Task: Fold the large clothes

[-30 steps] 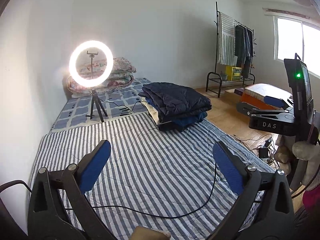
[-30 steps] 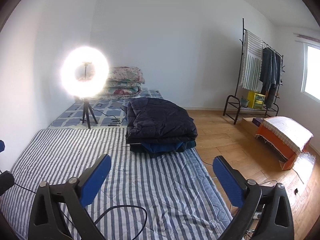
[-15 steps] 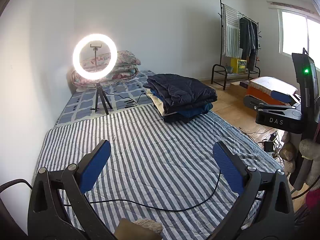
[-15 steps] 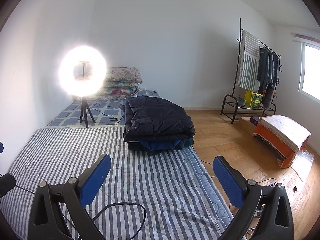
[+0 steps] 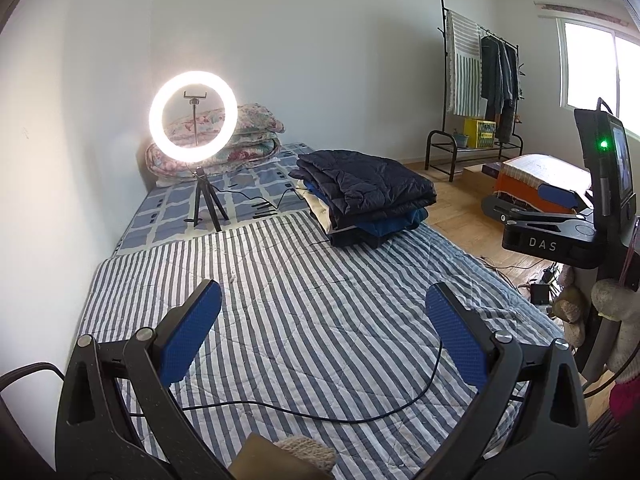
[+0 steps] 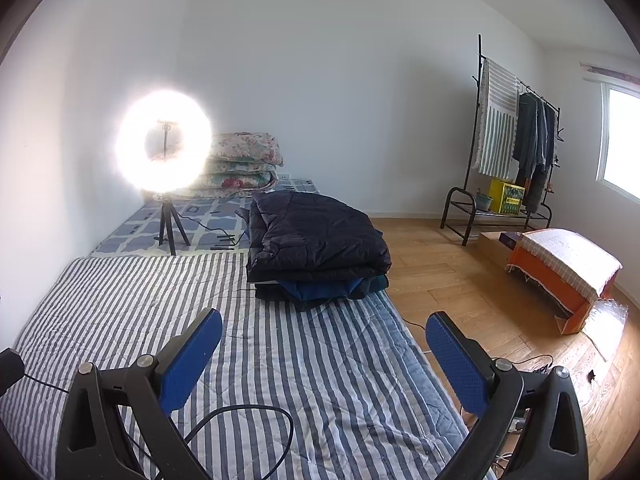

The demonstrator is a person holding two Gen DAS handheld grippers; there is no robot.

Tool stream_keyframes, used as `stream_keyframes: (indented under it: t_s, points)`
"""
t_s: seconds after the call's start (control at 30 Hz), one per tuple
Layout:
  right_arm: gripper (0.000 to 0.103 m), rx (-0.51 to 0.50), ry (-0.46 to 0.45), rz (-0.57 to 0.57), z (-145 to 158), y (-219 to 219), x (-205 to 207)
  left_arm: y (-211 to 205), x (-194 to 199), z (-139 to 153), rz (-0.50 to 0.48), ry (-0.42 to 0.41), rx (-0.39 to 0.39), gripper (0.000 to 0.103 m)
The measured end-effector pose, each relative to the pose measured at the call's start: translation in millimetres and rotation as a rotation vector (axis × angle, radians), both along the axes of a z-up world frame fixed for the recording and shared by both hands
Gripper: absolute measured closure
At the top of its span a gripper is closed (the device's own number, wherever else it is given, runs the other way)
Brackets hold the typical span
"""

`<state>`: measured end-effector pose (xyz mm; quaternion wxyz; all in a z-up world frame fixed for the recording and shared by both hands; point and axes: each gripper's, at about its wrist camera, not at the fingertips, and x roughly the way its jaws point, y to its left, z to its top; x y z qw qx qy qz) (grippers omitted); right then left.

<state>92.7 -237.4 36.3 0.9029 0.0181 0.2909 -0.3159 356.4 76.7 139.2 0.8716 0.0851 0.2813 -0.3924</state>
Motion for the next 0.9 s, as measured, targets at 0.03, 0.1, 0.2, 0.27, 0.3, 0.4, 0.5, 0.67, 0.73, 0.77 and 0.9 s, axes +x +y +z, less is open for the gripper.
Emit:
stream_keyframes:
  t_s: [0.03,0.1,0.2,0.27,0.3,0.4,0.5,0.67,0.73,0.77,0.9]
  points:
    - [0.000,-0.001,0.001,0.000,-0.1,0.4,0.3,0.4,-0.7,0.6,0.001,-0.003,0.000,0.000]
    - [0.000,-0.003,0.001,0.000,-0.4,1.1,0.2,0.9,-1.8,1.8,0.002,-0.006,0.000,0.000]
    - [0.000,-0.002,0.001,0.002,-0.5,1.5,0.1,1.8,-2.7,2.4,0.005,-0.009,-0.002,0.000]
    - [0.000,-0.001,0.000,0.002,-0.5,1.5,0.3,2.0,-2.6,2.2,0.005,-0.009,-0.001,0.000]
    - [0.000,-0.001,0.001,0.002,-0.6,1.4,0.5,2.1,-2.7,2.1,0.006,-0.009,-0.001,0.000]
    - [0.000,0.000,0.002,0.002,-0.7,1.4,1.0,2.8,-2.3,1.9,0.010,-0.012,0.001,0.000]
    - [0.000,-0.001,0.002,0.002,-0.9,1.4,1.0,3.5,-1.5,1.7,0.010,-0.012,0.002,0.000]
    - [0.000,0.000,0.002,0.003,-0.7,1.0,0.8,3.7,-1.8,1.5,0.013,-0.014,0.003,0.000]
    - [0.000,0.001,0.002,0.003,-1.1,2.0,0.5,3.7,-1.8,1.9,0.011,-0.017,0.004,0.000]
    - [0.000,0.001,0.002,0.004,-1.5,2.4,0.6,3.5,-1.9,1.7,0.012,-0.017,0.004,0.000]
    - [0.000,0.000,0.006,0.004,-2.9,3.5,0.5,3.4,-2.2,2.0,0.012,-0.013,0.004,0.000]
